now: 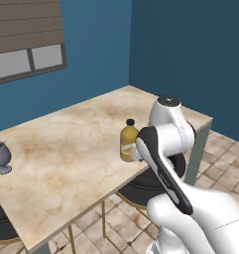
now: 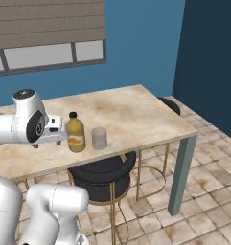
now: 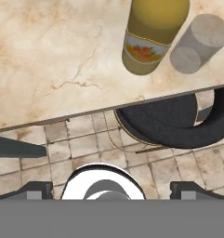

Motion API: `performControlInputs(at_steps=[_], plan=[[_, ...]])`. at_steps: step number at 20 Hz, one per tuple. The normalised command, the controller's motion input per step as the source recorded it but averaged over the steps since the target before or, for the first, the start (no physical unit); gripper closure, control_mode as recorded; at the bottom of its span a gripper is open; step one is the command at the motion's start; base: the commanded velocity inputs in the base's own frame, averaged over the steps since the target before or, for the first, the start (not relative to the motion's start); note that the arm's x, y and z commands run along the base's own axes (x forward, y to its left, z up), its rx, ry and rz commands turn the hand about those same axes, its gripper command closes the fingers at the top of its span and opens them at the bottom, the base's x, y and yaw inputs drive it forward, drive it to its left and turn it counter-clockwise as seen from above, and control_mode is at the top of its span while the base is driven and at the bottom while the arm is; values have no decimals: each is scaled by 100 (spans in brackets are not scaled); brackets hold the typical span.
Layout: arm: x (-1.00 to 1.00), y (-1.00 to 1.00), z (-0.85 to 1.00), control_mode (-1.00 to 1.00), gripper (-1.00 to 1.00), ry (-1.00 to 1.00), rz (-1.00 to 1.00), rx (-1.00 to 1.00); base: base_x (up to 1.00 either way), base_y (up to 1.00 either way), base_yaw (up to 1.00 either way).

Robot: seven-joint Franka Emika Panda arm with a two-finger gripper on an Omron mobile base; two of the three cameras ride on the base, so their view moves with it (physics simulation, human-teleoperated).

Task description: There is a wine glass and glass cup on the dining counter. Place the wine bottle next to the wine glass and the juice bottle next to the glass cup.

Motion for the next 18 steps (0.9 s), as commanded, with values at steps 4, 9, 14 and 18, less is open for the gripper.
performControlInputs(at_steps=[4,9,14,18], plan=[[-25,0,-2,-100,-100,0,0,4,0,0,0],[0,0,0,-100,-100,0,0,0,0,0,0],[0,0,0,-100,-100,0,0,0,0,0,0],[0,0,0,-100,-100,0,0,0,0,0,0]])
